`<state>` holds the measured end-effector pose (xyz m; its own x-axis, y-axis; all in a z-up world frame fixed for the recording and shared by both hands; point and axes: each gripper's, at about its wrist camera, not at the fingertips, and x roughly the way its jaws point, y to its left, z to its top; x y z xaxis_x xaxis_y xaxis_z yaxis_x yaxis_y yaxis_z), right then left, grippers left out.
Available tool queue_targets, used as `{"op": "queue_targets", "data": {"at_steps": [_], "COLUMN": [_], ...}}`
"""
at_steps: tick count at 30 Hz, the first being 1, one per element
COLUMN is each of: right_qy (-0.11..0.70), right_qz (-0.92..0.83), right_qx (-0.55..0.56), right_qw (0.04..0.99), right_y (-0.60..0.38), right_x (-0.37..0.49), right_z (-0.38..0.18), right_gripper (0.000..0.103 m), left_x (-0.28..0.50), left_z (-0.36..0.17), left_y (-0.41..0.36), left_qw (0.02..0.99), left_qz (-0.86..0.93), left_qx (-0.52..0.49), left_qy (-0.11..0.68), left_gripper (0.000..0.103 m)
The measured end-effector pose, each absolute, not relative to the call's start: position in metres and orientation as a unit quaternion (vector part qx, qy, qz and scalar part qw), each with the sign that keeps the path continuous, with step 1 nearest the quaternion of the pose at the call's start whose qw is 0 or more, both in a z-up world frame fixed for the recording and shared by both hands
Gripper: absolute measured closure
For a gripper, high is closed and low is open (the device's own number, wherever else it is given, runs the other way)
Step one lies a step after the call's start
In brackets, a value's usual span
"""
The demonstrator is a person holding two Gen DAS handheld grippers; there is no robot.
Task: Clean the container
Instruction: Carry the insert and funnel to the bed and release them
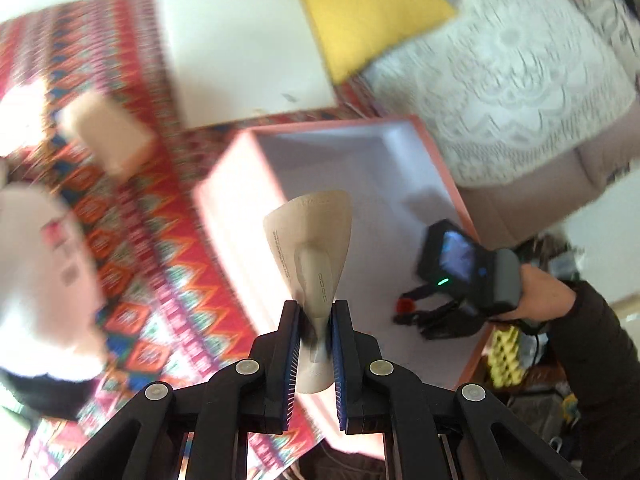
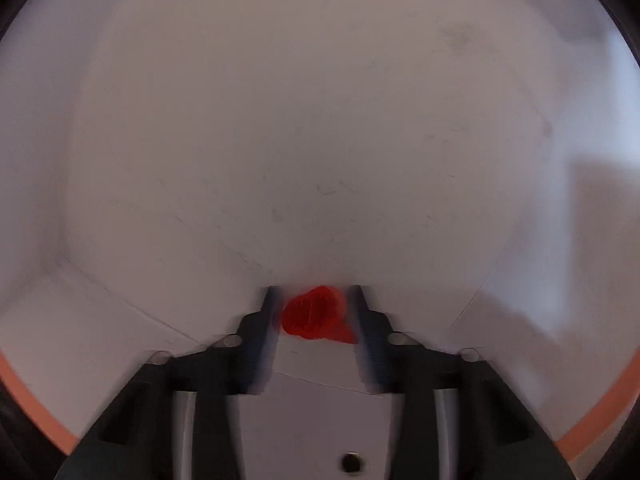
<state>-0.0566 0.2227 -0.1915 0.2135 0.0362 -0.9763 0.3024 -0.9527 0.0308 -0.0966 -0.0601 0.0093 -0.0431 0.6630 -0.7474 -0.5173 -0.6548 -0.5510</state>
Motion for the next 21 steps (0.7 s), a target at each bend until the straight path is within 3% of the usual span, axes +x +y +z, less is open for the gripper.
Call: {"op": "queue_targets", "data": {"at_steps": [5, 9, 15, 21], "right_qy": [0.064, 0.030, 0.030, 0.027], "right_qz": [-0.653, -0.726, -0.821, -0.859], "right_qx": [0.749, 0.679, 0.535, 0.430], "right_qw": [0.090, 0.106, 0.200, 0.278], "right_y": [0.231, 0.216, 0.128, 0.007], "right_x": [-0.047, -0.041, -0.041, -0.077], "right_z": [-0.162, -0.090, 0.039, 0.114], "right_gripper": [0.069, 0.069, 0.068, 0.068], "left_x": [-0.107, -0.117, -0.121, -0.130], "left_z": [0.001, 0.014, 0.047, 0.083], "left_y": [-0.130, -0.178, -0.262, -0.331], "left_qw": [0.380, 0.366, 0.328, 0.293], "left_qz": [0.735, 0.758, 0.804, 0.832], "left_qx": [-0.549, -0.522, -0.470, -0.442], "left_qy": [-0.117, -0.138, -0.158, -0.162], "left_gripper": [0.093, 0.093, 0.093, 0.093]}}
